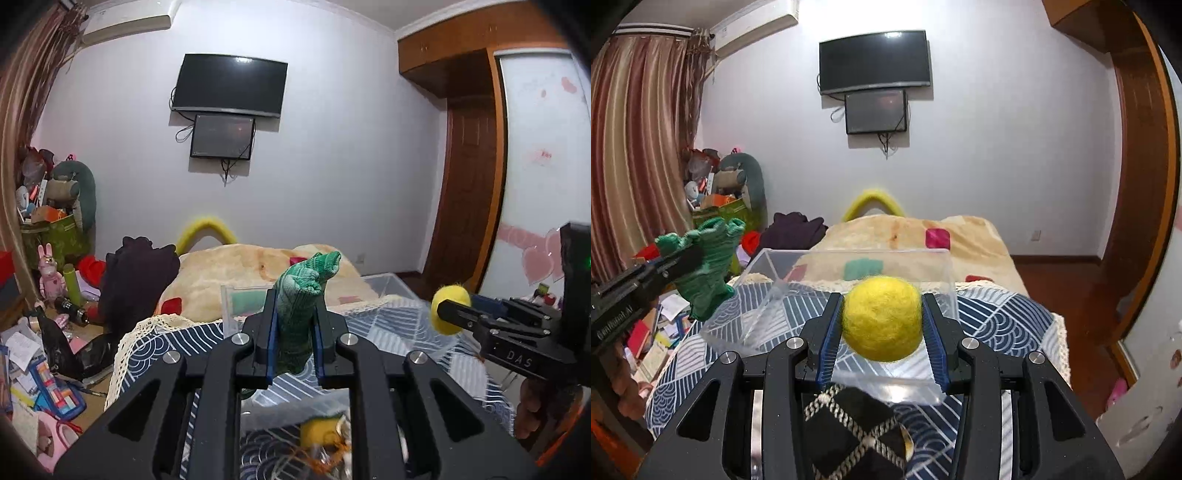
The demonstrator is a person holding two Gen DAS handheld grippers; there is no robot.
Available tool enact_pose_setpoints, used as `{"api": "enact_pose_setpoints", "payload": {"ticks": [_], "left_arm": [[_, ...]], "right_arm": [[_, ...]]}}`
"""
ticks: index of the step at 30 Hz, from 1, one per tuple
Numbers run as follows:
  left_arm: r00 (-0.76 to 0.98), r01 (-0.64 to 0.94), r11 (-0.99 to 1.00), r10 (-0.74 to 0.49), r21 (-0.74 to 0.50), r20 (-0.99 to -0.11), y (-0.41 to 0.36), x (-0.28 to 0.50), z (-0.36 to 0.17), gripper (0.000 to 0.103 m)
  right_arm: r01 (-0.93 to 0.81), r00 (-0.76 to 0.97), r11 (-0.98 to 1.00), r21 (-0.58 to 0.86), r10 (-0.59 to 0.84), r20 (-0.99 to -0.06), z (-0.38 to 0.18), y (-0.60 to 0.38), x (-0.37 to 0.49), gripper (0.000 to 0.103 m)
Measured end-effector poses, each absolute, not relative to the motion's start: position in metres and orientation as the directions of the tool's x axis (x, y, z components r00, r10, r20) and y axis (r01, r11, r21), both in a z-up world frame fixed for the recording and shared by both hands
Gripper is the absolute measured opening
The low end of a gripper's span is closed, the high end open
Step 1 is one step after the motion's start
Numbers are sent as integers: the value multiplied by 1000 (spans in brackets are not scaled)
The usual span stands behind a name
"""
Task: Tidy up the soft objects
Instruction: 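Drop the yellow ball with the right tool while the left drops green cloth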
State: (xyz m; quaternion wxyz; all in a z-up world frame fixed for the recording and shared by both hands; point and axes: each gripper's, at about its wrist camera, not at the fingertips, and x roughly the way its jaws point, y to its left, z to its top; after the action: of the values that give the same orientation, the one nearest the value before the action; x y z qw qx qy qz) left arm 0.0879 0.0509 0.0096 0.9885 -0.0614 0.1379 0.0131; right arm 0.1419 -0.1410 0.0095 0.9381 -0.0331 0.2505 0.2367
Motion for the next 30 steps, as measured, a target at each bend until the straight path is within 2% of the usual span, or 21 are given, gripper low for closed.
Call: {"api": "enact_pose_setpoints", "payload": {"ticks": [8, 15, 19, 22, 27, 30], "left_arm": [[929, -43, 998, 25, -39, -369, 37, 135, -19, 15], [890, -5, 1000, -8, -27, -456, 28, 159, -42, 16], [860, 24, 998, -45, -49, -508, 25, 166, -46, 29], [859, 28, 998, -56, -63, -510, 25, 164, -44, 39], [875, 41, 998, -63, -56, -480, 23, 151, -31, 57], [892, 44, 998, -59, -44, -449, 22, 139, -20, 70]], "right_arm": [[-457, 700, 888, 58, 398, -593, -18, -125, 174, 38], [-464, 664, 884, 63, 393, -636, -28, -124, 179, 41], [-462, 661, 885, 64, 391, -640, -27, -127, 176, 41], [-462, 665, 885, 60, 390, -636, -23, -128, 174, 42], [-461, 696, 886, 43, 391, -602, -10, -130, 164, 56], [-462, 717, 886, 33, 395, -574, 1, -131, 154, 58]]}}
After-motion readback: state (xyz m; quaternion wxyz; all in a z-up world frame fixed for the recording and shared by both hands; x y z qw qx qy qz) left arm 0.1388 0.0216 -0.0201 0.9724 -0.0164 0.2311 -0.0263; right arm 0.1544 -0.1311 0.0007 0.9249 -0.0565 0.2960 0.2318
